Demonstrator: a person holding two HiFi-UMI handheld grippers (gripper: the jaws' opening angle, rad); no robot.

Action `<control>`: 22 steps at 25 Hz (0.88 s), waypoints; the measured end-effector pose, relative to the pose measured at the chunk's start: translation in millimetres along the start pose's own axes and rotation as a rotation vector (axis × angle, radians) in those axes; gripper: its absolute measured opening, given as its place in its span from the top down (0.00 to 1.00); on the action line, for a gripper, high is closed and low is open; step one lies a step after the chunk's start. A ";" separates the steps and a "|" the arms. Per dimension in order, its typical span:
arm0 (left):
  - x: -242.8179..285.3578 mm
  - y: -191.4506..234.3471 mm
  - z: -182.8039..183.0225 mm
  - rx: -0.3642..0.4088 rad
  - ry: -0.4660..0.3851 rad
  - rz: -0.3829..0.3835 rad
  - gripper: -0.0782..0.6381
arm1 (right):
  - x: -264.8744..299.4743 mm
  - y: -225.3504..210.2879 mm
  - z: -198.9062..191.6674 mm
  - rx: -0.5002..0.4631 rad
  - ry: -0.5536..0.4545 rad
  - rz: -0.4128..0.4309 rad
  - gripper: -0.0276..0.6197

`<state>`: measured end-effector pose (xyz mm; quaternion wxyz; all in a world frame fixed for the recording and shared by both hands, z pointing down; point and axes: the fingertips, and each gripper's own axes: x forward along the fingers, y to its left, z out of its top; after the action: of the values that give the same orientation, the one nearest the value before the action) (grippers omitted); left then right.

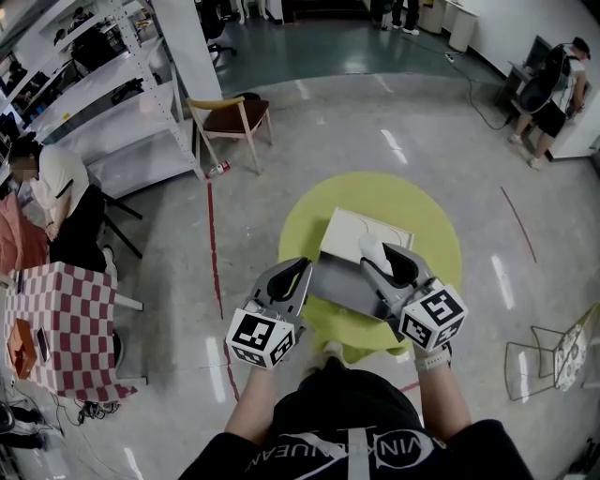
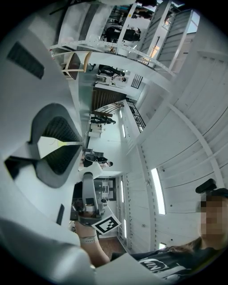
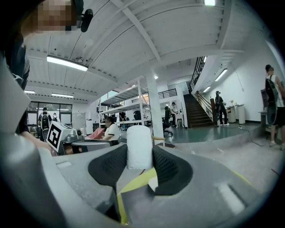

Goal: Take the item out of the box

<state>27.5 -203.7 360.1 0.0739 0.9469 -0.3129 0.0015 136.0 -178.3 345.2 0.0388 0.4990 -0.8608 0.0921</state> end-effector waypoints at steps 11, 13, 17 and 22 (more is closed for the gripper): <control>-6.5 -1.7 15.1 0.017 -0.040 0.010 0.85 | -8.6 1.3 13.3 -0.011 -0.035 -0.019 0.68; -6.8 -2.8 16.0 0.020 -0.043 0.007 0.85 | -9.3 2.0 15.0 -0.013 -0.043 -0.019 0.68; -9.0 -2.8 16.2 0.021 -0.044 0.006 0.85 | -8.2 5.3 15.2 -0.017 -0.044 -0.017 0.68; -10.6 -0.7 13.5 0.017 -0.041 0.008 0.85 | -5.9 7.3 13.7 -0.021 -0.043 -0.020 0.68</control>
<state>18.8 -198.8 346.1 0.0596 0.9461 -0.3180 -0.0148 133.0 -172.4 330.0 0.0263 0.5091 -0.8573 0.0720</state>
